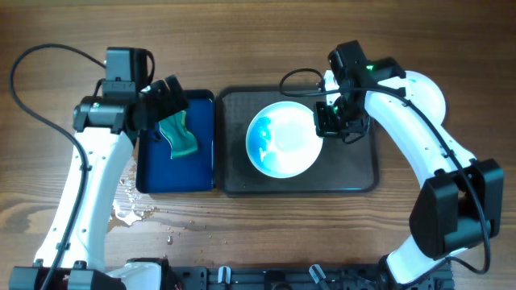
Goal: Clean dirty plates on tray and stack at the side
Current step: 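Lift the plate with the right gripper and carry it left over the water tray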
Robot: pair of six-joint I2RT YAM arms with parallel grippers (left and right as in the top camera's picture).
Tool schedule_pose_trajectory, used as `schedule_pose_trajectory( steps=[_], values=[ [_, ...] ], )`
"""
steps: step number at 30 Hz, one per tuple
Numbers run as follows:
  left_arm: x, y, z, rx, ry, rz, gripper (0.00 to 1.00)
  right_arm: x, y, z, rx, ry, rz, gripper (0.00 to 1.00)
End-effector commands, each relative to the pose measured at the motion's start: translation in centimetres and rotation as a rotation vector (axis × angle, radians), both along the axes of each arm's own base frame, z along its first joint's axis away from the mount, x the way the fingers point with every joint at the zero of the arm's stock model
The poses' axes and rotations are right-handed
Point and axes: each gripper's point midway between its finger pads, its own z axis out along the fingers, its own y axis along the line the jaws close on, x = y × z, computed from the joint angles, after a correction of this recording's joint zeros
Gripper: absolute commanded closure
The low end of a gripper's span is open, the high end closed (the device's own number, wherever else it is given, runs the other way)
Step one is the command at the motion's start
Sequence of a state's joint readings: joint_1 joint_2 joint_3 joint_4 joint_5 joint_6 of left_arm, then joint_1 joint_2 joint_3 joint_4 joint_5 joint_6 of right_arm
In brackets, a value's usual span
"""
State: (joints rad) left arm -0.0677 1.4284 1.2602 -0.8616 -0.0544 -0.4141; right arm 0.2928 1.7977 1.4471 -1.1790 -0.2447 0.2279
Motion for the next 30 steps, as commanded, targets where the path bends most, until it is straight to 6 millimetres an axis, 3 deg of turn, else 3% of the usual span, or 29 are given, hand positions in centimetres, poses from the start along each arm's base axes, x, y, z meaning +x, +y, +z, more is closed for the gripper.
schedule_pose_trajectory(
  steps=[1, 4, 11, 17, 21, 26, 30],
  values=[
    [0.6, 2.0, 0.7, -0.005, -0.038, 0.073, 0.0, 0.2, 1.0, 2.8, 0.01, -0.056, 0.061, 0.95],
    [1.1, 3.0, 1.0, -0.005, -0.061, 0.099, 0.0, 0.1, 1.6, 3.6, -0.047, -0.09, 0.109, 0.95],
    [1.0, 5.8, 1.0, -0.003, -0.066, 0.175, 0.0, -0.4, 7.6, 4.4, -0.025, -0.149, 0.241, 0.95],
    [0.7, 7.2, 1.0, -0.002, -0.062, 0.214, 0.0, 2.8, 11.6, 3.4, -0.02, -0.144, 0.265, 0.95],
    [0.4, 8.9, 1.0, 0.0, -0.064, 0.26, 0.0, 5.5, 15.8, 3.2, 0.005, -0.195, 0.316, 0.95],
    [-0.4, 10.6, 0.3, -0.001, -0.026, 0.311, 0.0, 7.6, 20.0, 6.7, 0.048, -0.375, 0.355, 0.95],
    [-1.1, 12.0, -0.2, -0.007, -0.006, 0.36, 0.0, 9.2, 21.8, 9.2, -0.108, -0.614, 0.387, 0.95]
  ],
)
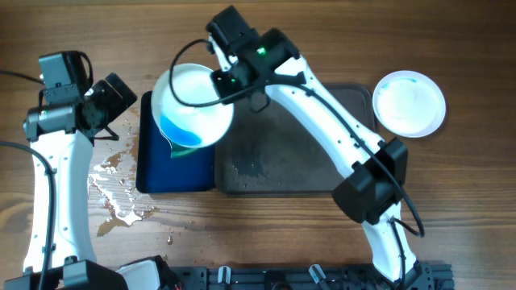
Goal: Clean dirty plates on tray and stack at the side
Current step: 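Lift the plate with the right gripper and carry it left over the water tray, then carry the plate right and set it on the plate stack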
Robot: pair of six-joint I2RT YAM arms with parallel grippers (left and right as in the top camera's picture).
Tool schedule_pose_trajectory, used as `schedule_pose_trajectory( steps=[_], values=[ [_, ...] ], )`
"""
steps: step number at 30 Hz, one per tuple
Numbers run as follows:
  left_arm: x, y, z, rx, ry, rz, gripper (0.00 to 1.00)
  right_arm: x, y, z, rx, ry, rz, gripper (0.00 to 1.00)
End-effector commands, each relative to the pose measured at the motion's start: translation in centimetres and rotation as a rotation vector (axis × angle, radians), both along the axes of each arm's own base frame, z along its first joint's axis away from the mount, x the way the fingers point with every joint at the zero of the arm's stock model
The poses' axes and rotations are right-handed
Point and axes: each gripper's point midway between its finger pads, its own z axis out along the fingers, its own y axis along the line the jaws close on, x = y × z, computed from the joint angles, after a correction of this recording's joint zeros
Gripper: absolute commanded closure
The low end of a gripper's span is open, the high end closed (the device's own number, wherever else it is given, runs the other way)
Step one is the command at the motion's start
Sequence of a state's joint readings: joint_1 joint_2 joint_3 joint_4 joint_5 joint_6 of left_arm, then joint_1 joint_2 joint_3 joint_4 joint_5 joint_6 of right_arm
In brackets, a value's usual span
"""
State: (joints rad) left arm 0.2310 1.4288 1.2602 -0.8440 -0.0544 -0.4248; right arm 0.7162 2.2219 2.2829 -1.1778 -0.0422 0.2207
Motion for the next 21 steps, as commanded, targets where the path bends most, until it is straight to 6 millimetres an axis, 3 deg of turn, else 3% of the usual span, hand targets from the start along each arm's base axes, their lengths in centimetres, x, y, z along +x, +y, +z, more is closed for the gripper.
schedule_pose_trajectory(
  steps=[1, 7, 10, 15, 17, 21],
  values=[
    [-0.5, 1.8, -0.4, -0.016, 0.01, 0.085, 0.0, 1.1, 0.8, 2.1, -0.14, -0.236, -0.01, 0.96],
    [-1.5, 4.0, -0.6, -0.029, 0.015, 0.165, 0.0, 1.3, 2.2, 5.2, -0.327, -0.528, -0.007, 0.95],
    [-1.6, 4.5, -0.5, -0.029, 0.013, 0.178, 0.0, 1.4, 2.7, 7.8, -0.494, -0.709, 0.056, 0.95],
    [-1.5, 5.3, -0.8, -0.045, 0.004, 0.228, 0.0, 0.6, 7.0, 12.0, -0.597, -0.94, 0.229, 0.95],
    [-1.8, 6.0, -1.3, -0.057, 0.013, 0.264, 0.0, -0.7, 8.8, 12.7, -0.657, -0.994, 0.356, 0.95],
    [-2.4, 7.3, -1.5, -0.071, 0.015, 0.322, 0.0, -2.4, 10.4, 12.4, -0.795, -1.036, 0.536, 0.95]
  ],
)
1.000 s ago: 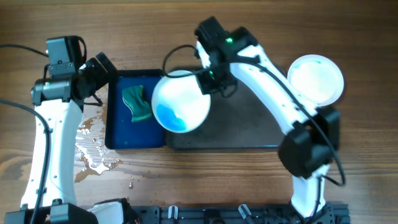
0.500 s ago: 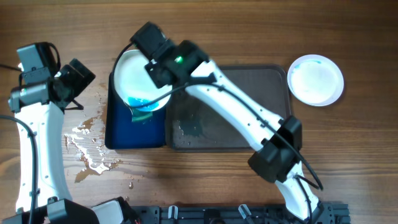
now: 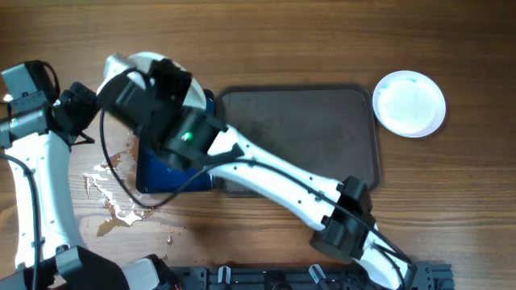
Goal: Clean dirty plates on tray and stack at the side
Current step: 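Carry the plate right and set it on the plate stack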
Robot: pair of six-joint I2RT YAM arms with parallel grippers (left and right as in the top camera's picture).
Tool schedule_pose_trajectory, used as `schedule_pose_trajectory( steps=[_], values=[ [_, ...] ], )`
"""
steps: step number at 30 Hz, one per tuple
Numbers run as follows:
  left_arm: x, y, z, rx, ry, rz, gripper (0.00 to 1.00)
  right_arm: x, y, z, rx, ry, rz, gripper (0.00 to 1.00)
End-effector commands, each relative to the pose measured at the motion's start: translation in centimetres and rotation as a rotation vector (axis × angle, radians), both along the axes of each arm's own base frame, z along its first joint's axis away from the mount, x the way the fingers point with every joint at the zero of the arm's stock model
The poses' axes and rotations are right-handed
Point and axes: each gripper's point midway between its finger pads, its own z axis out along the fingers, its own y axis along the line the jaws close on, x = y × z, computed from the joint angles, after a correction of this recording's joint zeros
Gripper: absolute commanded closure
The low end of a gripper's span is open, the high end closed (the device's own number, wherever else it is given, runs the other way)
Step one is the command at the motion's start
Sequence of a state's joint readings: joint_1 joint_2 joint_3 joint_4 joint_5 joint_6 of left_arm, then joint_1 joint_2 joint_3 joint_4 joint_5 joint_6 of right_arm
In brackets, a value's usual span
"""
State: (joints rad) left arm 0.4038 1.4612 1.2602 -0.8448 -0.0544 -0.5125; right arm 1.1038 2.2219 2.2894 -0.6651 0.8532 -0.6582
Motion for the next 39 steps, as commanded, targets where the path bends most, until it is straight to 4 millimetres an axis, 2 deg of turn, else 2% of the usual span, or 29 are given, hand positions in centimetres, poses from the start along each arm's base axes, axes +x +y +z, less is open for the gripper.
schedule_pose_trajectory(
  steps=[1, 8, 17, 19, 20, 21, 23, 24, 27, 29, 30, 32, 33, 37, 39],
  values=[
    [-0.7, 1.5, -0.5, -0.029, 0.001, 0.1, 0.0, -0.8, 0.5, 0.8, -0.202, -0.072, 0.058, 0.95],
    [-1.0, 1.7, -0.6, -0.066, -0.01, 0.136, 0.0, -1.4, 0.7, 1.2, -0.325, -0.113, 0.088, 0.95],
    [-1.1, 1.7, -0.6, -0.07, -0.006, 0.14, 0.0, -1.5, 0.5, 1.5, -0.341, -0.124, 0.075, 0.95],
    [-1.1, 1.7, -0.6, -0.07, -0.006, 0.14, 0.0, -1.5, 0.9, 1.1, -0.259, -0.098, 0.075, 0.96],
    [-1.1, 1.7, -0.6, -0.07, -0.006, 0.14, 0.0, -1.5, 1.3, 0.1, -0.2, -0.046, 0.105, 0.96],
    [-1.1, 1.7, -0.6, -0.07, -0.006, 0.14, 0.0, -1.4, 1.2, -0.6, -0.167, -0.008, 0.109, 0.96],
    [-1.1, 1.7, -0.6, -0.07, -0.005, 0.14, 0.0, -1.7, 0.3, -0.6, -0.128, -0.009, 0.028, 0.96],
    [-1.1, 1.7, -0.6, -0.07, -0.005, 0.14, 0.0, -2.5, 1.3, -1.0, -0.036, 0.031, 0.041, 0.96],
    [-1.2, 1.7, -0.7, -0.072, -0.002, 0.14, 0.0, -4.2, 3.3, -4.2, 0.196, 0.28, 0.103, 0.96],
    [-1.4, 1.6, -0.8, -0.075, 0.008, 0.14, 0.0, -4.2, 3.2, -5.3, 0.33, 0.414, 0.069, 0.95],
    [-1.4, 1.5, -0.8, -0.077, 0.012, 0.14, 0.0, -4.0, 2.8, -5.8, 0.377, 0.472, 0.045, 0.96],
    [-1.5, 1.5, -0.8, -0.078, 0.012, 0.14, 0.0, -4.0, 1.7, -7.7, 0.532, 0.708, -0.038, 0.96],
    [-1.4, 1.5, -0.8, -0.078, 0.012, 0.14, 0.0, -3.7, 1.1, -8.1, 0.57, 0.757, -0.077, 0.96],
    [-1.0, 0.6, -0.9, -0.122, -0.005, 0.113, 0.0, 1.4, -5.9, -9.8, 0.78, 0.909, -0.416, 0.96],
    [-1.0, 0.3, -0.9, -0.138, -0.008, 0.105, 0.0, 3.1, -8.4, -10.1, 0.843, 1.001, -0.463, 0.96]
  ],
)
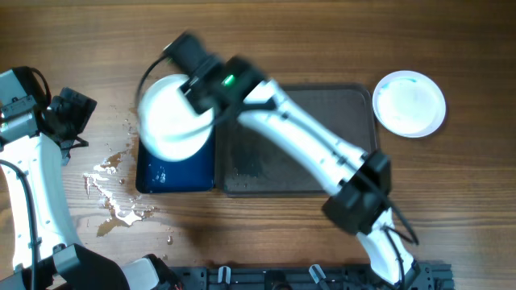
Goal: Clean dirty plates on tray and stack at the side
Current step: 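Carry the plate right and set it on the plate stack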
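My right gripper (200,79) reaches across from the lower right and is shut on the far rim of a white plate (171,119). It holds the plate over the upper half of the blue tray (173,176); the image is motion-blurred there. The dark tray (306,145) in the middle has no plate on it. A second white plate (409,103) with a faint blue tint lies on the table at the right. My left gripper (74,113) hangs open over the table left of the blue tray, holding nothing. The sponge is hidden under the held plate.
Spilled water (113,197) spreads on the wooden table left of and below the blue tray. My right arm (322,153) crosses diagonally over the dark tray.
The right gripper and its plate stood over the blue tray's far left corner. Now they are further right and nearer, over the tray's upper half. The left gripper has shifted only slightly.
First a blue-stained plate lay on the dark tray with my right gripper at its rim, and my left gripper held the sponge over the blue tray. Then one plate lay at the right, the sponge lay in the blue tray, and my right gripper held another plate there.
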Robot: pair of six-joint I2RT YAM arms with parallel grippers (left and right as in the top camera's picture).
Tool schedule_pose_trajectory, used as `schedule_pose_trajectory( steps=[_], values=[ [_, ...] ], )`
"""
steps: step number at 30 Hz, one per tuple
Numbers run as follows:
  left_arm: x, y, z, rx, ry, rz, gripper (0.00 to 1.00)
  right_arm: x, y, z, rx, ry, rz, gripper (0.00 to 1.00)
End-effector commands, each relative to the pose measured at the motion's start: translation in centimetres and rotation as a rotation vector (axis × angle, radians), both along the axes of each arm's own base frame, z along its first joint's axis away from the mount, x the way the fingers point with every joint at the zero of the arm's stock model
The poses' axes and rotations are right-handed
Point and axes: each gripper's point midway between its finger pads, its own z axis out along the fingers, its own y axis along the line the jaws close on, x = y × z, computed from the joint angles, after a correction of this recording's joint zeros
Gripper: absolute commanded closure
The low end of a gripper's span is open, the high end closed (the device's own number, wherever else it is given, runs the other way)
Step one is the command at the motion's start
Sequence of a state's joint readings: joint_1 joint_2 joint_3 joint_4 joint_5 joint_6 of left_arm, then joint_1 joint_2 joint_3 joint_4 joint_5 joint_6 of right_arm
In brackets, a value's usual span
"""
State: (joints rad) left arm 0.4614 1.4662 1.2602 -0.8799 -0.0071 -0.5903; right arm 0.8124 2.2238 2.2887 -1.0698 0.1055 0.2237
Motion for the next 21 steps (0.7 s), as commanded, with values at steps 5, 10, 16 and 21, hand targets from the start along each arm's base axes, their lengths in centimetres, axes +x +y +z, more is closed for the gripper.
schedule_pose_trajectory(
  steps=[5, 10, 16, 21],
  values=[
    [1.2, -3.0, -0.4, -0.057, -0.008, -0.071, 0.0, 7.1, -13.6, -0.9, 0.232, 0.313, -0.473, 0.96],
    [3.4, -9.2, -0.8, -0.06, 0.004, -0.253, 0.0, 9.0, -27.0, -2.2, 0.152, 0.37, -0.69, 0.96],
    [5.1, -14.6, -2.9, -0.069, 0.042, -0.404, 0.0, 5.9, -44.0, -4.0, 0.006, 0.474, -0.96, 0.96],
    [6.0, -16.9, -3.7, -0.067, 0.041, -0.467, 0.0, 0.5, -52.7, -9.1, 0.015, 0.659, -1.173, 0.96]
  ],
)
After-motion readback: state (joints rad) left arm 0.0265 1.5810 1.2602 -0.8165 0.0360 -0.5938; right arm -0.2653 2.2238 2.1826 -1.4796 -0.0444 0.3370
